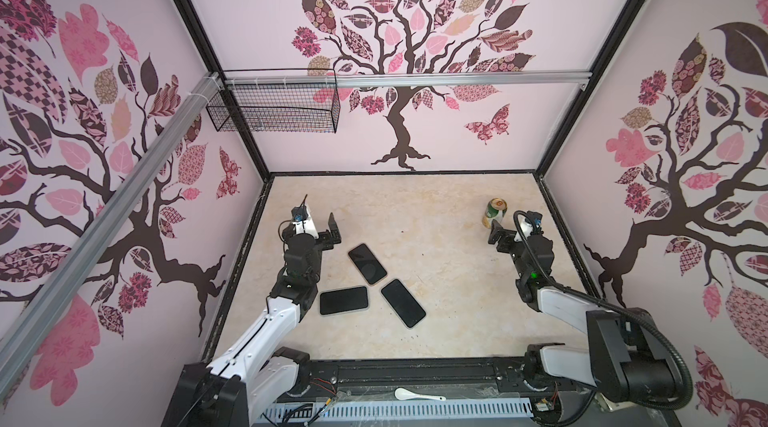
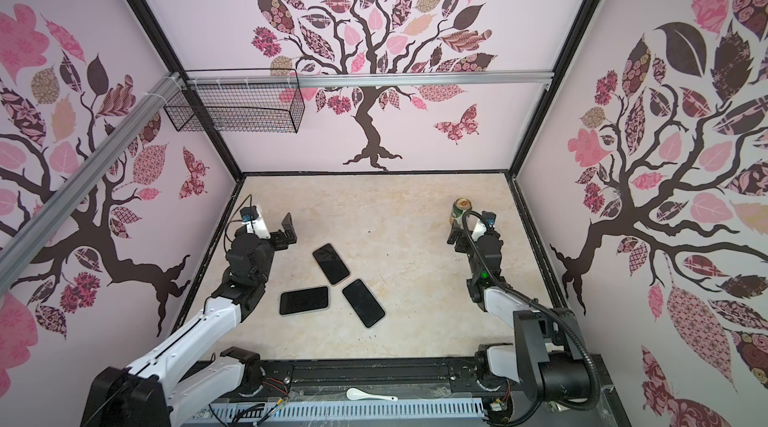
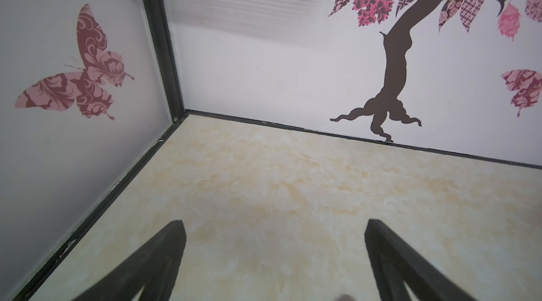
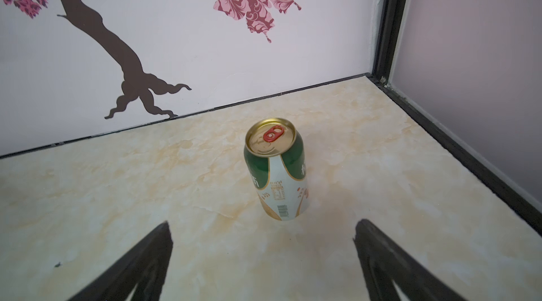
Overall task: Take the phone out of the phone case
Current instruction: Pick up the phone from the center of the table.
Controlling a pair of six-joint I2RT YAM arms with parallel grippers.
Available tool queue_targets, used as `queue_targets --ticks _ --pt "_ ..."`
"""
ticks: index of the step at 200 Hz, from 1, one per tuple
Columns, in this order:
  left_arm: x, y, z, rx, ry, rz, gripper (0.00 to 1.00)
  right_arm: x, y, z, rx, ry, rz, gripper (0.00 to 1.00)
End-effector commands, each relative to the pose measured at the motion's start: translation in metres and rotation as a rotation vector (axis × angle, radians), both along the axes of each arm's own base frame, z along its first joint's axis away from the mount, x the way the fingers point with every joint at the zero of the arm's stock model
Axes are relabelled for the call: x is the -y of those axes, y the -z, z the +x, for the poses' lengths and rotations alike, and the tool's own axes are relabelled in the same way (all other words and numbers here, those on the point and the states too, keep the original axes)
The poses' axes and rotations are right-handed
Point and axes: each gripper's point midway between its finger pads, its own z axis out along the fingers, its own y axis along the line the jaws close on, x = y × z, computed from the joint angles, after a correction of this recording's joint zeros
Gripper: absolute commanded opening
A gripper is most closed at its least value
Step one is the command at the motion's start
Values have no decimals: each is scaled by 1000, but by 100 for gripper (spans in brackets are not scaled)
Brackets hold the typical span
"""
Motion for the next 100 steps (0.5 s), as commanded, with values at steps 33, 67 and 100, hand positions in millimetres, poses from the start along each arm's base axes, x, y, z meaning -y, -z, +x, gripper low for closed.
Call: queue_targets --ticks 33,67,100 --pt "-2 63 -54 -537 -132 -279 98 -43 -14 -6 -187 -135 382 100" --pt "30 84 -75 -615 8 -397 98 -106 -1 -21 -362 -345 358 100" --pt "65 78 -95 -600 129 -386 98 -172 5 -51 -399 -529 264 100"
